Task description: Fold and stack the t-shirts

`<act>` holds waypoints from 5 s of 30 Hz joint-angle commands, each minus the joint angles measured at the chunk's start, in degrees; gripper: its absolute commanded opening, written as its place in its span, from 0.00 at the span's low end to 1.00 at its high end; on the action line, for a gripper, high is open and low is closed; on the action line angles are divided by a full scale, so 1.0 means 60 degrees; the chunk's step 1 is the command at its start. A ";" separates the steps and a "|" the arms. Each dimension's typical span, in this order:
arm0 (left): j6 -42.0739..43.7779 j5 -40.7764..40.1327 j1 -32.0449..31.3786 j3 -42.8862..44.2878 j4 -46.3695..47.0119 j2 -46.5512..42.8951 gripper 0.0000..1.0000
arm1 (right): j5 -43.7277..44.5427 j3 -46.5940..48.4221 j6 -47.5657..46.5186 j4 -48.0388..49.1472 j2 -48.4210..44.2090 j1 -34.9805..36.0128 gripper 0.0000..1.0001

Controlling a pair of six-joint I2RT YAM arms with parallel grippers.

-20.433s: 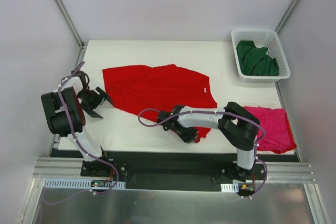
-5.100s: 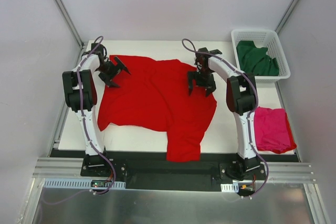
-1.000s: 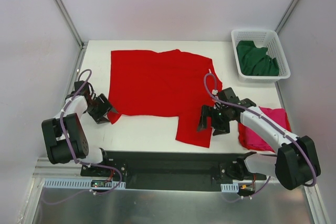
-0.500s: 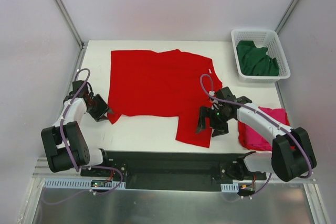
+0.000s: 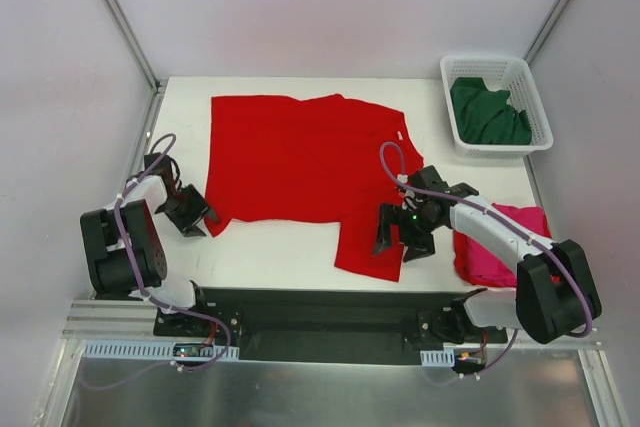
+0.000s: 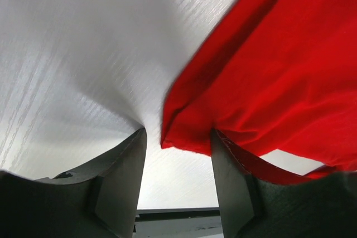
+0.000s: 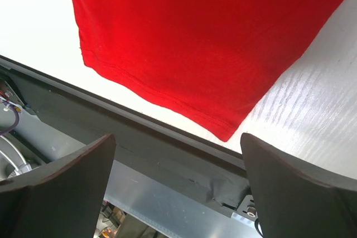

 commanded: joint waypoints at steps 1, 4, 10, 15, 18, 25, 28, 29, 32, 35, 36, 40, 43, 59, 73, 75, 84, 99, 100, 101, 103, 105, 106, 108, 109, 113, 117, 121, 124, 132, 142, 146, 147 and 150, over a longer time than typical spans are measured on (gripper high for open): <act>0.0110 0.0344 0.0012 0.0648 0.0209 0.0578 0.48 | -0.0217 -0.0037 -0.0165 0.0004 0.0024 0.0032 0.97; 0.0067 0.0521 0.0012 0.0839 0.0239 0.0711 0.44 | -0.0187 -0.0037 -0.0165 -0.0010 0.0009 0.0046 0.97; 0.0008 0.0580 0.0012 0.0679 0.0282 0.0579 0.37 | -0.0143 -0.0081 -0.0136 0.0019 0.0083 0.0032 0.97; 0.0081 0.0638 -0.0002 0.0415 0.0283 0.0447 0.24 | -0.0173 -0.0168 -0.0136 0.0092 0.0243 0.0032 0.97; -0.0006 0.0711 0.0012 0.0254 0.0181 0.0155 0.24 | -0.0217 -0.0169 -0.0107 0.0122 0.0375 0.0046 0.97; -0.0066 0.0361 0.0012 0.0326 -0.0654 -0.0402 0.24 | -0.0246 -0.0008 -0.0165 0.0092 0.0478 0.0046 0.97; 0.0139 -0.0064 0.0027 0.0663 -0.1093 -0.0461 0.24 | -0.0261 0.0036 -0.0224 0.0063 0.0551 0.0032 0.97; 0.0270 -0.0181 0.0013 0.0866 -0.1239 -0.0476 0.24 | -0.0261 0.0080 -0.0238 0.0048 0.0580 0.0032 0.98; 0.0432 -0.0606 0.0012 0.1176 -0.1518 -0.0447 0.24 | -0.0261 0.0139 -0.0297 0.0004 0.0668 0.0046 0.97; 0.0549 -0.0914 0.0012 0.1425 -0.1709 -0.0417 0.23 | -0.0261 0.0168 -0.0341 -0.0025 0.0698 0.0061 0.97; 0.0579 -0.0987 0.0012 0.1469 -0.1738 -0.0403 0.23 | -0.0261 0.0168 -0.0356 -0.0025 0.0698 0.0046 0.97; 0.0740 -0.1310 0.0012 0.1689 -0.1914 -0.0183 0.22 | -0.0261 0.0183 -0.0443 -0.0084 0.0713 0.0046 0.97; 0.0668 -0.0829 0.0027 0.1602 -0.1929 -0.0052 0.24 | -0.0261 0.0125 -0.0488 -0.0113 0.0713 0.0046 0.97; 0.0096 0.0199 -0.0046 0.0722 -0.0728 0.0549 0.38 | -0.0231 0.0110 -0.0810 -0.0289 0.0844 0.0032 0.97; 0.0183 0.0214 -0.0134 0.0649 -0.0567 0.0550 0.00 | -0.0173 -0.0081 -0.0839 -0.0186 0.0961 0.0046 0.97; 0.0271 0.0082 -0.0134 0.0780 -0.0771 0.0418 0.00 | -0.0173 -0.0081 -0.0825 -0.0157 0.0976 0.0031 0.97; 0.0755 -0.1192 -0.0134 0.1820 -0.1855 0.0227 0.00 | -0.0202 -0.0169 -0.0854 -0.0142 0.1064 0.0032 0.97; 0.1091 -0.1735 -0.0149 0.1660 -0.2325 0.0110 0.00 | -0.0246 -0.0359 -0.0898 -0.0142 0.1020 0.0046 0.97; 0.1092 -0.1720 -0.0134 0.1645 -0.2325 0.0081 0.00 | -0.0246 -0.0359 -0.0883 -0.0142 0.0991 0.0046 0.97; 0.1106 -0.1691 -0.0163 0.1587 -0.2354 0.0081 0.02 | -0.0260 -0.0359 -0.0883 -0.0142 0.0991 0.0032 0.97; 0.1121 -0.1662 -0.0149 0.1586 -0.2398 0.0037 0.21 | -0.0261 -0.0345 -0.0883 -0.0157 0.0947 0.0032 0.97; 0.1092 -0.1574 -0.0149 0.1615 -0.2529 -0.0036 0.38 | -0.0275 -0.0330 -0.0869 -0.0157 0.0889 0.0046 0.97; 0.1077 -0.1559 -0.0163 0.1630 -0.2559 -0.0167 0.56 | -0.0290 -0.0330 -0.0810 -0.0157 0.0874 0.0032 0.97; 0.1048 -0.1559 -0.0149 0.1630 -0.2588 -0.0299 0.73 | -0.0363 -0.0330 -0.0781 -0.0113 0.0801 0.0046 0.97; 0.1033 -0.1530 -0.0163 0.1616 -0.2588 -0.0373 0.81 | -0.0378 -0.0330 -0.0723 -0.0040 0.0699 0.0046 0.97; 0.1018 -0.1208 -0.0163 0.1455 -0.2413 -0.0125 0.84 | -0.0436 -0.0519 -0.0532 0.0252 0.0464 0.0046 0.98; 0.1048 -0.0580 -0.0178 0.1294 -0.2018 0.0022 0.83 | -0.0422 -0.0725 -0.0225 0.0561 0.0142 0.0148 0.97; 0.0989 -0.0024 -0.0163 0.1147 -0.1666 0.0226 0.82 | 0.0163 -0.0608 -0.0048 0.0196 -0.0180 0.0514 0.93; 0.1048 0.0446 -0.0192 0.1030 -0.1300 0.0242 0.81 | 0.0997 -0.0316 0.0069 -0.0199 -0.0561 0.0997 0.89; 0.1033 0.0770 -0.0178 0.0942 -0.1006 0.0403 0.80 | 0.2594 0.0226 0.0171 -0.1340 -0.0373 0.2154 0.78; 0.1165 0.0858 -0.0193 0.0898 -0.1006 0.0388 0.80 | 0.3841 -0.0651 0.1387 -0.0802 -0.0532 0.3487 0.73; 0.1194 0.0858 -0.0178 0.0854 -0.1021 0.0432 0.80 | 0.4821 -0.0813 0.1519 -0.0684 -0.0664 0.3591 0.71; 0.1194 0.0872 -0.0178 0.0868 -0.1021 0.0447 0.80 | 0.4866 -0.0828 0.1490 -0.0568 -0.0679 0.3591 0.70; 0.1209 0.0902 -0.0178 0.0912 -0.1006 0.0476 0.80 | 0.4852 -0.0842 0.1504 -0.0232 -0.0562 0.3591 0.66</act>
